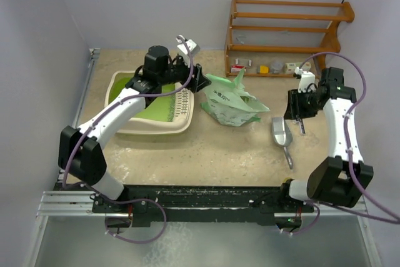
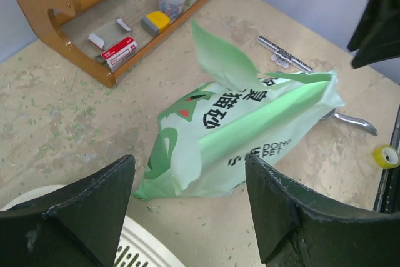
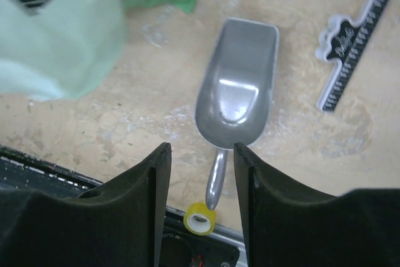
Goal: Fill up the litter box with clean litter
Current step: Open the cat litter bag at the center of the board.
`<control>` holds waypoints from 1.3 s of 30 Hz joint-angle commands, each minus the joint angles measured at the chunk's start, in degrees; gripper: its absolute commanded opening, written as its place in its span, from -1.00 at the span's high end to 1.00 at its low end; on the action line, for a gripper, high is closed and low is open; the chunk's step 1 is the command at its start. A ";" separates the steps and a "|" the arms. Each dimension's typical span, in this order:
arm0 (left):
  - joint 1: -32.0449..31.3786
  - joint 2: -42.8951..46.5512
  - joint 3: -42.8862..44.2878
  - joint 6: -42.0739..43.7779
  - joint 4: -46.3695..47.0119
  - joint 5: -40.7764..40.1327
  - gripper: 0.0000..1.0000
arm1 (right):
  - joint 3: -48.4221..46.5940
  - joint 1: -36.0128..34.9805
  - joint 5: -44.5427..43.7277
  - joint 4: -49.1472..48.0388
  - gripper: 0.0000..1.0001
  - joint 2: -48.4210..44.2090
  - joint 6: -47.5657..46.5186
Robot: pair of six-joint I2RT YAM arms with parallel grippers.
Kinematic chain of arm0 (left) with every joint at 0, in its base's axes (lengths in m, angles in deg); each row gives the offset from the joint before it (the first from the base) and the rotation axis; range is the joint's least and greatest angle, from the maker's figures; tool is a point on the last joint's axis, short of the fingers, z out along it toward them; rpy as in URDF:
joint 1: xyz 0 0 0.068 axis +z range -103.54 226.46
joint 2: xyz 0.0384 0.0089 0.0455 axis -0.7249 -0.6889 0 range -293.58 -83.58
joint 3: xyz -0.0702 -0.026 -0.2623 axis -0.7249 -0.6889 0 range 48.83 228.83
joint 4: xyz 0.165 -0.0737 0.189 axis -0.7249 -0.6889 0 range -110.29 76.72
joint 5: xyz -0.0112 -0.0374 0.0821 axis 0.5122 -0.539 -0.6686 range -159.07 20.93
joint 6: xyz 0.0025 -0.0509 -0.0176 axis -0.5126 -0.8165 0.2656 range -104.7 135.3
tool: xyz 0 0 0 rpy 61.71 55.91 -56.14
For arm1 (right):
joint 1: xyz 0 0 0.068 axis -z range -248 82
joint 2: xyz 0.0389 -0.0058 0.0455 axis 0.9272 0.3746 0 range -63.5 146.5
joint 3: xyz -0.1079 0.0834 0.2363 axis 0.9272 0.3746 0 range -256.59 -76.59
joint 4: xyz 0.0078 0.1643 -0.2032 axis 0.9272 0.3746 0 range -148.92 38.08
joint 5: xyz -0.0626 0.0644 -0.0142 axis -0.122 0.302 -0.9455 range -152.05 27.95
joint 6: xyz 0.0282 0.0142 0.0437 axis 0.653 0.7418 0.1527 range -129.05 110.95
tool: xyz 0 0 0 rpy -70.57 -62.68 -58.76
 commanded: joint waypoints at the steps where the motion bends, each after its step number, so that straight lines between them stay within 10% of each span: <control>1: 0.32 -1.89 0.22 2.00 4.14 0.44 -0.37 | -0.08 -0.05 13.47 -0.97 0.01 -5.27 -8.24; 10: 0.36 -6.84 2.90 1.09 5.20 8.29 -0.15 | -3.82 -4.14 21.33 -3.93 0.04 -1.66 -9.91; 20: -0.16 -11.13 7.91 -1.89 4.89 13.66 0.93 | -13.16 -11.30 16.88 -3.08 0.05 3.84 -6.21; 29: -0.16 -7.56 6.80 -3.22 7.04 12.27 0.55 | -13.86 -15.58 12.89 -2.81 0.04 5.32 -7.18; 39: -0.59 -6.16 4.49 -4.34 8.82 14.41 0.94 | -11.92 -17.83 10.86 -2.58 0.02 4.80 -8.03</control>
